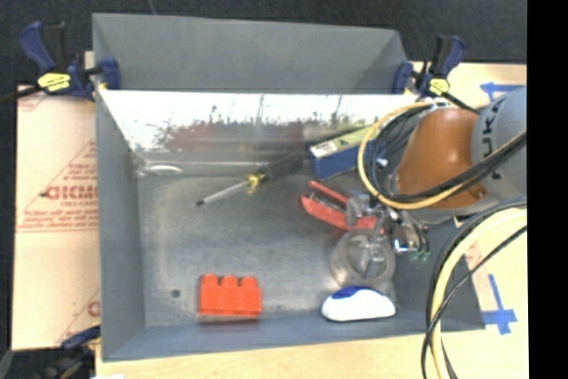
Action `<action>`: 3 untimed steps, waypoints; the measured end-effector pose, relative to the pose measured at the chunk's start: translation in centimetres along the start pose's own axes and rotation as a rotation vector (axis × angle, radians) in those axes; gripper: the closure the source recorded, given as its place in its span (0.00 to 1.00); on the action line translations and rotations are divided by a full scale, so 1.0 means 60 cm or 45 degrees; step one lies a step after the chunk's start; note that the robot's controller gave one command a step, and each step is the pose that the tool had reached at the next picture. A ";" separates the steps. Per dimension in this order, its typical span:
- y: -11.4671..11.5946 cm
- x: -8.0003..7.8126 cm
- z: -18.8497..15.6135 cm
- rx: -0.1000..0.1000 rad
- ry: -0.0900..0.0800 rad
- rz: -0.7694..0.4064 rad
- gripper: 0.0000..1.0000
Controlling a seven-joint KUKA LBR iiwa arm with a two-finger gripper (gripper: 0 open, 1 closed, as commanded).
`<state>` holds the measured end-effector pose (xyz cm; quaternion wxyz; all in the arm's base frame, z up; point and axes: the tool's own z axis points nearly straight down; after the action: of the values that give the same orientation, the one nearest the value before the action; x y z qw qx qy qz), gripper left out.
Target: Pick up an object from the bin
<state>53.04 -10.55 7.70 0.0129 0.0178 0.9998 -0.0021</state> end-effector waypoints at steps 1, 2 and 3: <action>0.007 -0.004 -0.002 0.004 -0.001 -0.102 0.00; 0.019 -0.012 0.003 0.011 -0.018 -0.139 0.00; 0.006 -0.047 0.009 0.004 -0.002 -0.159 0.00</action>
Offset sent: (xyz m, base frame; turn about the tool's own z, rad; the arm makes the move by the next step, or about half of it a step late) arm 0.0033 0.0151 -0.0070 -0.1099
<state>55.88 -10.30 7.26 0.0134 -0.0445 0.9989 -0.0044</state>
